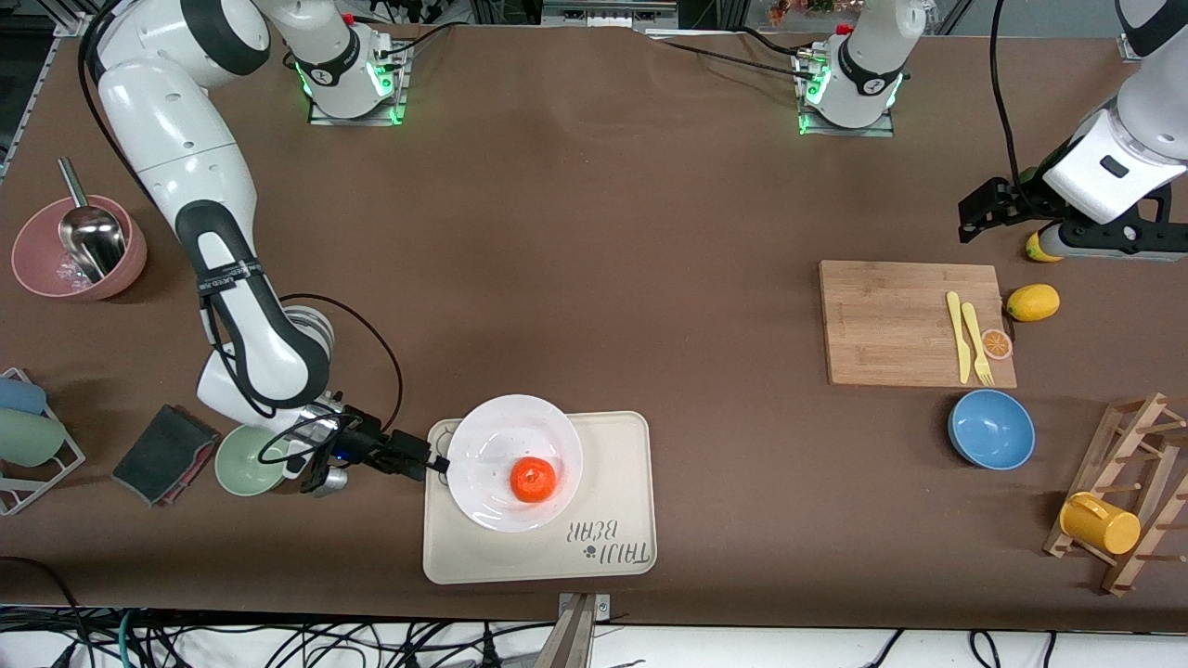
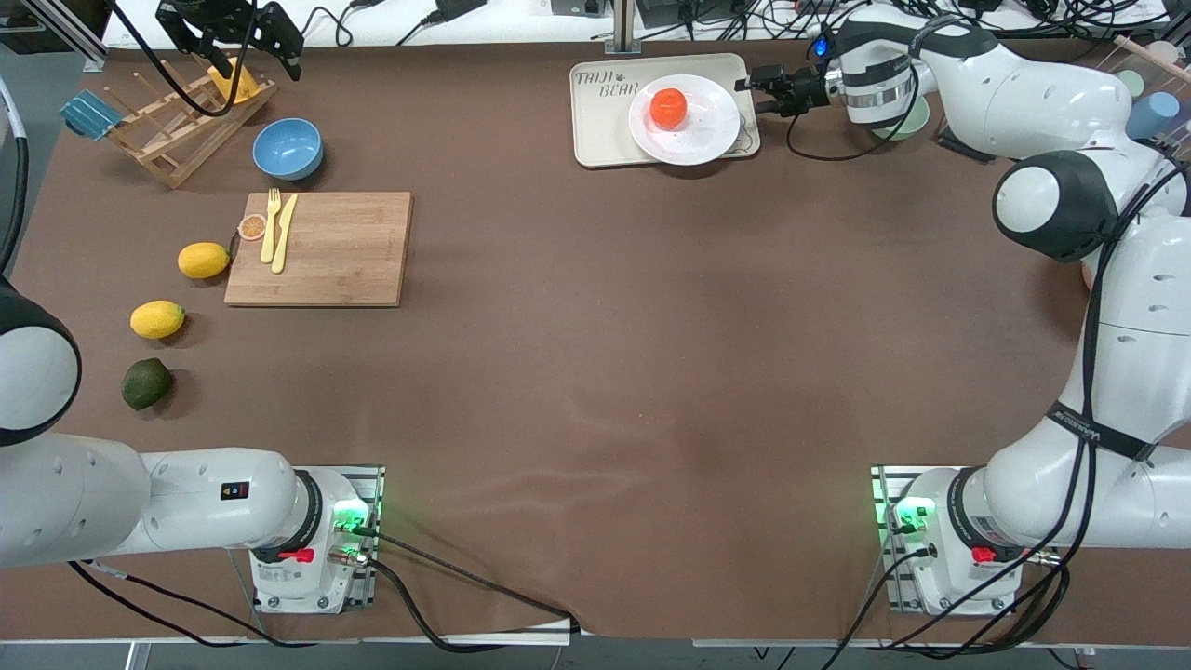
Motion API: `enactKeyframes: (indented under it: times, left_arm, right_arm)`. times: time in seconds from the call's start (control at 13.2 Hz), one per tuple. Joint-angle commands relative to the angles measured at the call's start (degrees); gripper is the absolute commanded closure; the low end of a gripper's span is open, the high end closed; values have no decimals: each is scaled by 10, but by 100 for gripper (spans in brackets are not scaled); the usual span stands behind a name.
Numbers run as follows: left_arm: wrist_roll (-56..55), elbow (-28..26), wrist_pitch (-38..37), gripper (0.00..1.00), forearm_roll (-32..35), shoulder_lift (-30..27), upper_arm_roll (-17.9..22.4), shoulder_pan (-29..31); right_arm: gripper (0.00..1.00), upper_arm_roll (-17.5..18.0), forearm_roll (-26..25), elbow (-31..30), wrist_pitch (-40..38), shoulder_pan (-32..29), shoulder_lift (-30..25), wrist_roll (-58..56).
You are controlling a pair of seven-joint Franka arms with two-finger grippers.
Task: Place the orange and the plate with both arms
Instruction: 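Open the right gripper and release the plate on the tray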
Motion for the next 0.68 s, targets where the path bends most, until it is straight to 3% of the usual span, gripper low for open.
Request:
enactKeyframes:
  times: [0.0,0.38,0.6]
  left_arm:
    - [15,13,-12,0,-11,5,-2,9]
    - [15,14,-12,0,-11,5,-2,9]
    - [15,13,-12,0,-11,5,-2,9]
  right_arm:
    - [0,0,-64,-14,-35,-22,-38,-7]
    - [0,-105,-224,-25,-231,-26,-106,26]
    - [0,-121,-355,-24,-288,-24,-134,102]
